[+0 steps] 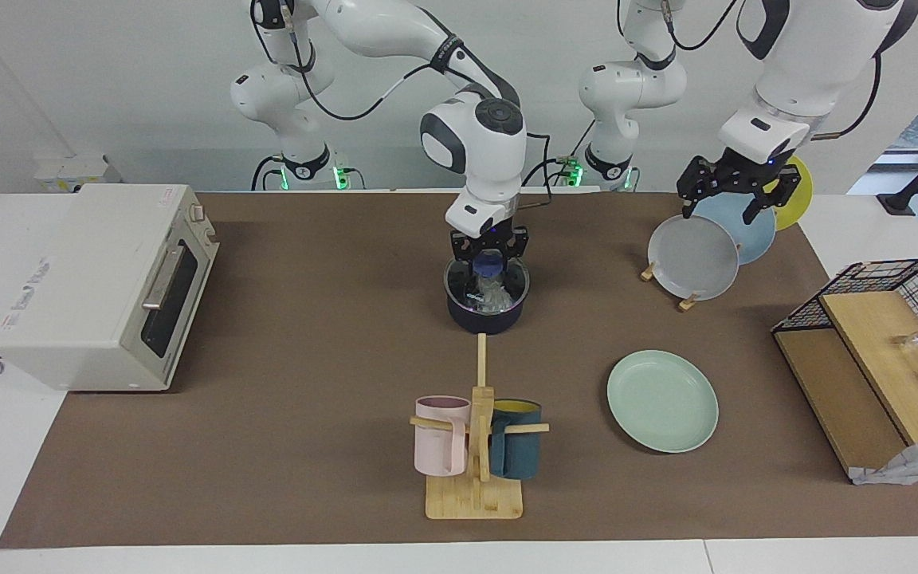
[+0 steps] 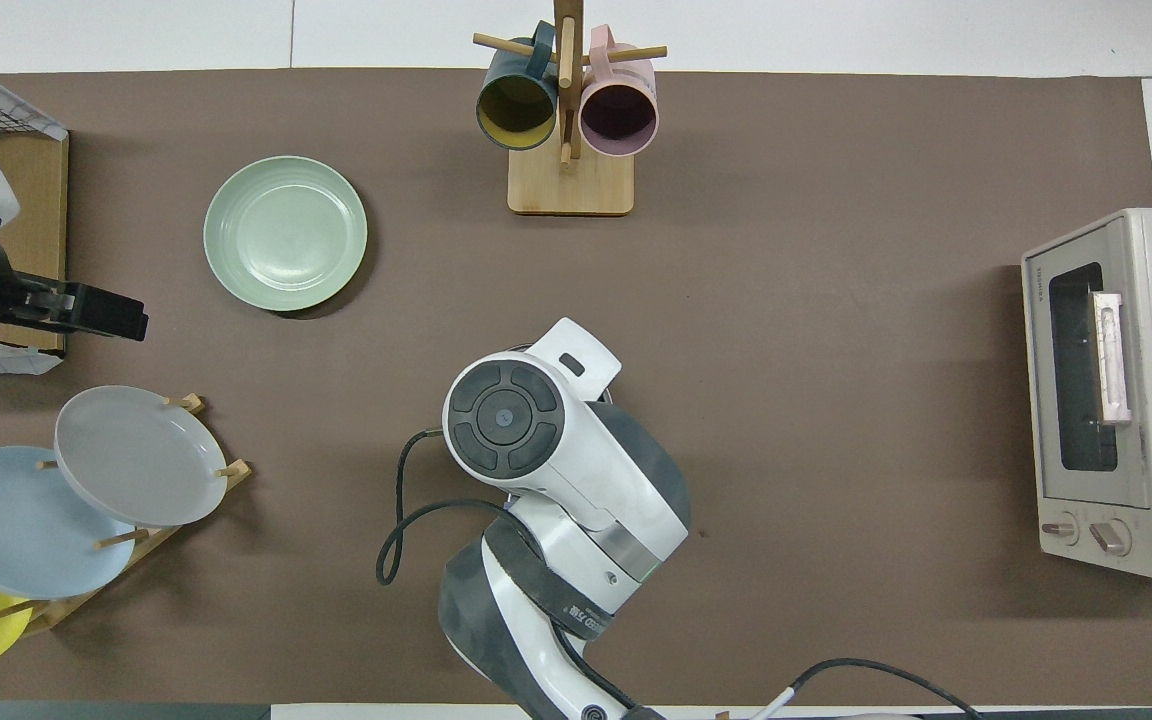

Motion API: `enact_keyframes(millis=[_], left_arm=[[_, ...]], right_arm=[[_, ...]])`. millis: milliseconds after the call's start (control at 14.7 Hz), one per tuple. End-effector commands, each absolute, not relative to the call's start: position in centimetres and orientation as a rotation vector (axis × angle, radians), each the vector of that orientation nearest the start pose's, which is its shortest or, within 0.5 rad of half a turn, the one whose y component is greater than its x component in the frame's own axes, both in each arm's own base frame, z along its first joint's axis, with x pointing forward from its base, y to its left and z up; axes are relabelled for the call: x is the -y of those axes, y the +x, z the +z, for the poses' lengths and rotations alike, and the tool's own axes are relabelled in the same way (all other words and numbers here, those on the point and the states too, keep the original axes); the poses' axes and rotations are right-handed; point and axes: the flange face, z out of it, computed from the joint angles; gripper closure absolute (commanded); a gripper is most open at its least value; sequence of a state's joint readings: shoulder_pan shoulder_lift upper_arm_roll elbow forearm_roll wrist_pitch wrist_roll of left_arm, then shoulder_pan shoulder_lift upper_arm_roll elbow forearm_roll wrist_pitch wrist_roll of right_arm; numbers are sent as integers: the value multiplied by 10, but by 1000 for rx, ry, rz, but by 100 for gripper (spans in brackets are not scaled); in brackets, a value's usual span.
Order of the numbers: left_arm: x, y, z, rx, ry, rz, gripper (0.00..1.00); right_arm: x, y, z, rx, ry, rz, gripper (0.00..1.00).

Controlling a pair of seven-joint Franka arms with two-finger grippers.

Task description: Transfer vermicelli from plate to pot

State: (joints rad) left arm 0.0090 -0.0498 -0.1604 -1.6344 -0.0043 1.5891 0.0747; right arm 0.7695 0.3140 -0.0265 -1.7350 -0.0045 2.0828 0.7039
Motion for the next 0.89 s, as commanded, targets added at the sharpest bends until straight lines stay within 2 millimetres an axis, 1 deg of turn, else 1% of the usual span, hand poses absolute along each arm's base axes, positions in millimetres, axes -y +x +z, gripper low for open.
enact_keyframes(millis=[0,136,205,273,341,477,614,682,818], left_arm=[[88,531,630,-364,-3113,10,0],[88,531,630,-362,-3114,15,0],[88,530,630,-362,-3114,17,0],[88,530,630,-362,-3116,17,0],[87,529,630,-360,-3116,25,0],[84,531,631,-350,-3116,15,0],[86,531,631,-353,-3116,12,0],[86,531,631,-334,-3119,8,0],[90,534,636,-291,-3123,-26,0]], right_arm=[[-436,470,392,25,-3110,-33,26],[-437,472,396,23,-3105,-46,2],[-436,474,399,29,-3110,-59,0],[-433,478,402,32,-3109,-68,0],[-429,485,409,19,-3107,-78,0],[-406,508,431,-50,-3103,-88,0],[-382,527,459,-60,-3111,-80,0],[-366,538,477,-51,-3116,-76,0],[-321,557,518,-69,-3127,-47,0]])
